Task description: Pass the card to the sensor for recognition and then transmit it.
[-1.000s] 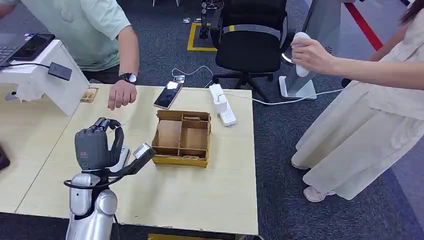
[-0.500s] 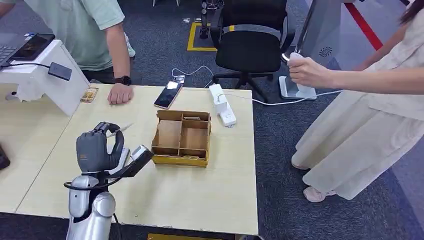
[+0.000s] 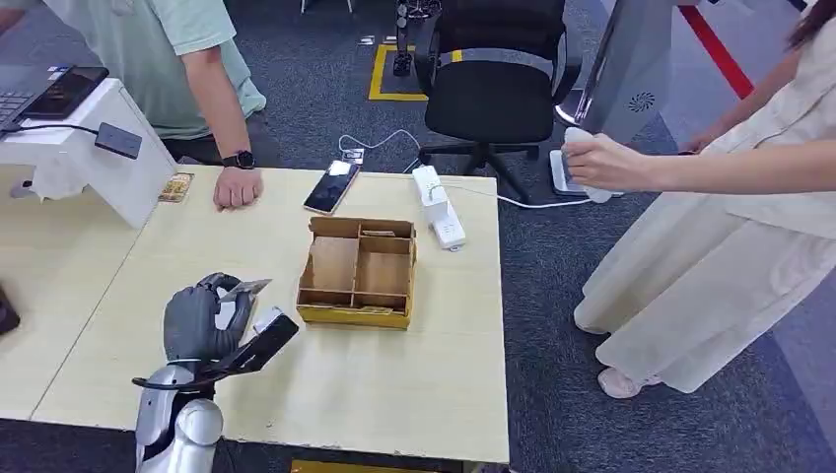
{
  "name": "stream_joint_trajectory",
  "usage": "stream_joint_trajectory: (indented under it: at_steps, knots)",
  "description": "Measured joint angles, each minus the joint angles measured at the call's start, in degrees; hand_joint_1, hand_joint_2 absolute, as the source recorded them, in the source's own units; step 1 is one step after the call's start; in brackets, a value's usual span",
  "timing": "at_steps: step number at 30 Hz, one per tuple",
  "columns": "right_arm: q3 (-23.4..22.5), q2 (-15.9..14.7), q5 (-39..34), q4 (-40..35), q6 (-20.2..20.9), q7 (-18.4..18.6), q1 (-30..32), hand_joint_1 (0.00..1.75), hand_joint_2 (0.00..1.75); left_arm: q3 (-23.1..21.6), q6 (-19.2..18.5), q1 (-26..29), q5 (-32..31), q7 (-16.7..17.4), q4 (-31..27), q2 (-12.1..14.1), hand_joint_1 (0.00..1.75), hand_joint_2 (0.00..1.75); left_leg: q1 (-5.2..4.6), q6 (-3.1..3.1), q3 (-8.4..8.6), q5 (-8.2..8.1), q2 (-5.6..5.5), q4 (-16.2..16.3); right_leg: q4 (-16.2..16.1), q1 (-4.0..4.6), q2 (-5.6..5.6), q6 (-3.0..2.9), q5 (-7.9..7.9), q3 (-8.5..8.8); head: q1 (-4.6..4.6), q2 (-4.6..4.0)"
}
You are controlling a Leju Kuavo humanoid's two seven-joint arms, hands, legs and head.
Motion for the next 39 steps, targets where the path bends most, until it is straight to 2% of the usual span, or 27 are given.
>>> stream_joint_trajectory:
  at_steps: [22,30,39]
  knots:
    - [-0.04,-0.09,0.0,0.28,-0.07,0.02,0.0,0.0,0.0,3.26,0.85,0.9,-0.31,1.99,1.44,-0.15,1.75,1.75,0.0,0.0,0.0,0.0,0.0,0.0,0.0,0.0,-0.01,0.0,0.0,0.0,0.0,0.02]
    - [-0.04,-0.09,0.0,0.26,0.24,0.02,-0.04,0.0,0.0,5.38,-2.3,-0.67,4.39,4.13,1.44,-1.51,1.75,1.75,0.0,0.0,0.0,0.0,0.0,0.0,0.0,0.0,-0.01,0.0,0.0,0.0,0.0,0.0]
    - [-0.04,-0.09,0.0,0.26,0.65,0.0,-0.15,0.0,0.0,6.12,-2.56,-2.14,5.18,4.18,1.44,-2.53,1.75,1.75,0.0,0.0,0.0,0.0,0.0,0.0,0.0,0.0,-0.01,0.0,0.0,0.0,-0.02,0.0]
